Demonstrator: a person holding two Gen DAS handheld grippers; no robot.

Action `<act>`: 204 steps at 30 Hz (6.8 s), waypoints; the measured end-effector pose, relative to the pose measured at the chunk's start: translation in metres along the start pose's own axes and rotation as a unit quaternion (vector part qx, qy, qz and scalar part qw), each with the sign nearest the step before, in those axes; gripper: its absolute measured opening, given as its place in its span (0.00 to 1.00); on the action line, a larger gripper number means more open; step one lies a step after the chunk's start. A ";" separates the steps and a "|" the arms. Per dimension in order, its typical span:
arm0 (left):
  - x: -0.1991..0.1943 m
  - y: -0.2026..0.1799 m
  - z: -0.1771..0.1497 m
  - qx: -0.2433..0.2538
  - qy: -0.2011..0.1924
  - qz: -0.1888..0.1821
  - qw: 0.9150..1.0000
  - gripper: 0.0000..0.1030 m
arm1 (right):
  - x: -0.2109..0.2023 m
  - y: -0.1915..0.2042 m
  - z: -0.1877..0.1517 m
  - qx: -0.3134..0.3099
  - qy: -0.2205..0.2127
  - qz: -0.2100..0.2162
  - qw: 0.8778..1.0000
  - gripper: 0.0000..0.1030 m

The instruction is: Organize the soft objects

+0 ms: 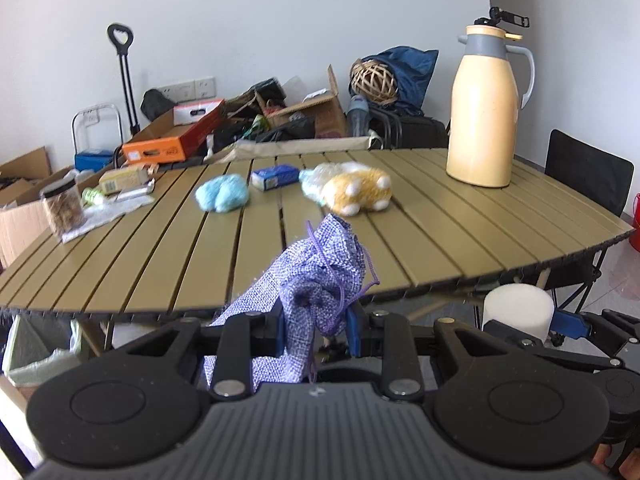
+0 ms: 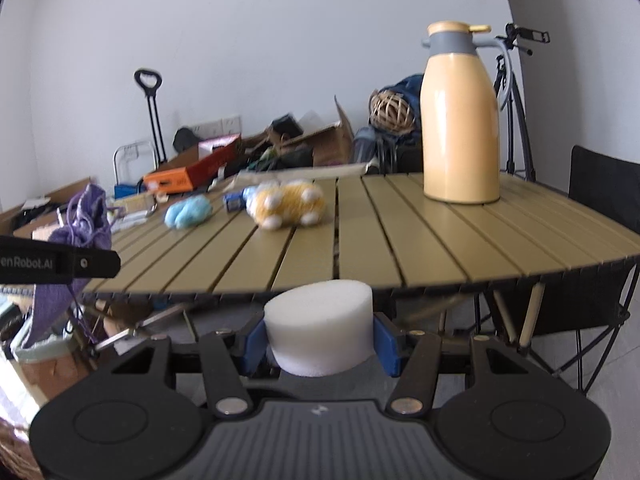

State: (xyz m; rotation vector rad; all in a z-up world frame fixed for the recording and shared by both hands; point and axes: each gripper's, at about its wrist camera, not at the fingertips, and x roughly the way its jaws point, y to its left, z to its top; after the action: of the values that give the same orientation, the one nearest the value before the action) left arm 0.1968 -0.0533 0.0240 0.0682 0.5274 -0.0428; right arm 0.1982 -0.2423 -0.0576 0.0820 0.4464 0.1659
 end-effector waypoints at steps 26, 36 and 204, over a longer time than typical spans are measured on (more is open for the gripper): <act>0.032 0.056 -0.108 -0.044 0.129 0.011 0.991 0.27 | 0.022 0.040 -0.076 -0.037 0.174 0.003 0.984 0.53; 0.070 0.077 -0.141 -0.062 0.191 0.021 0.979 0.27 | 0.053 0.041 -0.106 -0.048 0.247 -0.002 0.968 0.53; 0.217 -0.044 -0.122 -0.059 0.327 -0.019 0.943 0.98 | 0.133 -0.095 -0.069 0.097 0.226 -0.073 0.967 1.00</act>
State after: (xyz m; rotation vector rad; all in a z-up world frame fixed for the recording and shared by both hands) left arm 0.3206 -0.0933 -0.1927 -0.0486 1.1966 -0.0256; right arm 0.2999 -0.3091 -0.1873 0.2044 0.9213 -0.0078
